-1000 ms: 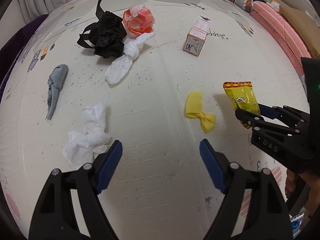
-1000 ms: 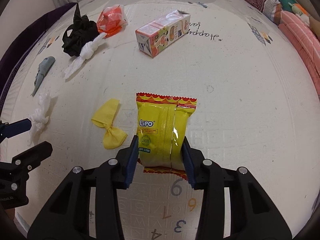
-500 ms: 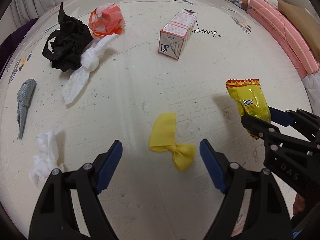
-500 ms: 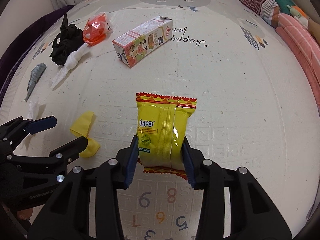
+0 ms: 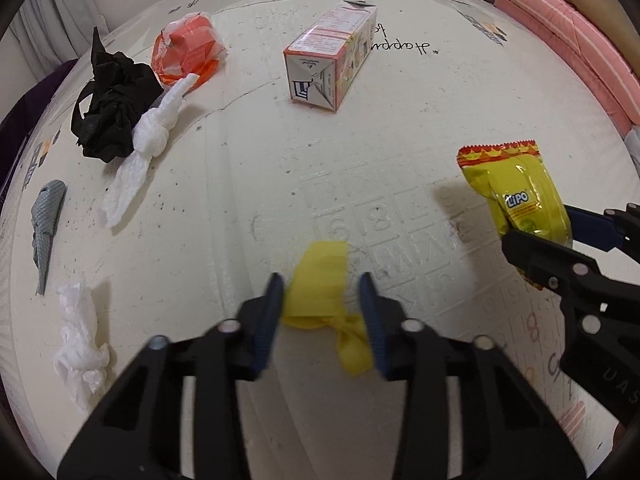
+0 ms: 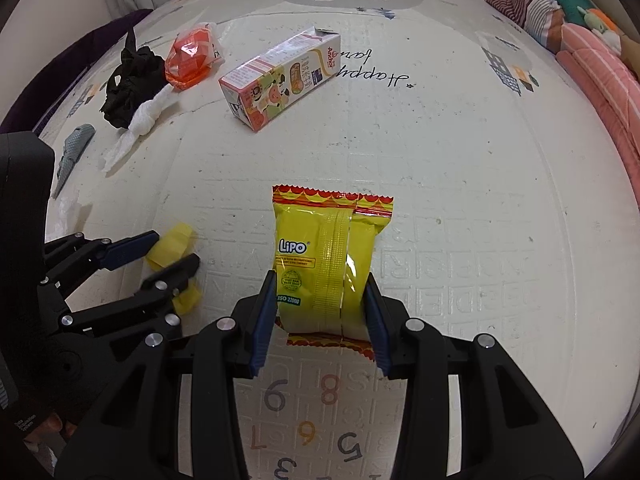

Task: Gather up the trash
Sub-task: 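Grasp the yellow LIPO packet with the right tool while the left tool grasps the yellow ribbon, then carry both yellow items to the grey bin and open both tools to drop them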

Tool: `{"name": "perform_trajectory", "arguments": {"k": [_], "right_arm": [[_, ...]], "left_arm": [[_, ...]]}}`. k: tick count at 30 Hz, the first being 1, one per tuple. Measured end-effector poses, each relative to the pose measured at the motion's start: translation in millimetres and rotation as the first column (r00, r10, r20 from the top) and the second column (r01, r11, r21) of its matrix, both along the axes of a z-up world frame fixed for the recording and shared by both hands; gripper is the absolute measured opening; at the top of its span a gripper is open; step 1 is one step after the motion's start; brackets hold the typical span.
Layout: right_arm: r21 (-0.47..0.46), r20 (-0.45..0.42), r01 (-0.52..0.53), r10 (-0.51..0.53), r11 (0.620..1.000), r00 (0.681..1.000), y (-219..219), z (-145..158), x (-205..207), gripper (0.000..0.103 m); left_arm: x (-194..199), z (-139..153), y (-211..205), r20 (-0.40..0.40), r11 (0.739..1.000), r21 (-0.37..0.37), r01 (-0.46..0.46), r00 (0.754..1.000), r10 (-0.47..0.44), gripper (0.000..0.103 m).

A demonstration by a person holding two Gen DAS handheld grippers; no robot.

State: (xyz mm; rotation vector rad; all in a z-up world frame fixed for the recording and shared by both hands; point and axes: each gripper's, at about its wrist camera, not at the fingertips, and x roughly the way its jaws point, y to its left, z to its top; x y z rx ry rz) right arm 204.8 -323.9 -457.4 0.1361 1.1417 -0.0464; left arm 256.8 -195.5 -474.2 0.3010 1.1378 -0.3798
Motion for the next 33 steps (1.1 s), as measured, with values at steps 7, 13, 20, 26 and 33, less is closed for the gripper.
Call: {"name": "perform_trajectory", "arguments": {"k": [7, 13, 20, 26, 33], "right_arm": [[0.003, 0.014, -0.015, 0.015, 1.0, 1.0, 3.0, 14.2, -2.1, 0.04], [0.013, 0.027, -0.057, 0.056, 0.998, 0.998, 17.0, 33.2, -6.5, 0.04], [0.016, 0.045, -0.15, 0.149, 0.989, 0.988, 46.3, 60.9, -16.9, 0.04], [0.012, 0.059, -0.25, 0.249, 0.968, 0.967, 81.3, 94.1, -31.9, 0.04], [-0.007, 0.078, -0.413, 0.412, 0.911, 0.908, 139.2, 131.8, -59.8, 0.04]], "left_arm": [[-3.4, 18.6, 10.7, -0.02, 0.999, -0.044, -0.025, 1.0, 0.024, 0.005], [-20.4, 48.6, 36.7, -0.008, 0.996, -0.061, -0.058, 0.998, 0.057, 0.005], [-45.9, 84.1, 75.7, 0.006, 0.987, -0.065, -0.146, 0.989, 0.147, 0.005], [-78.9, 117.1, 124.5, 0.006, 0.96, -0.07, -0.271, 0.962, 0.272, 0.005], [-124.2, 154.4, 188.4, 0.031, 0.895, -0.078, -0.44, 0.896, 0.443, 0.005]]}}
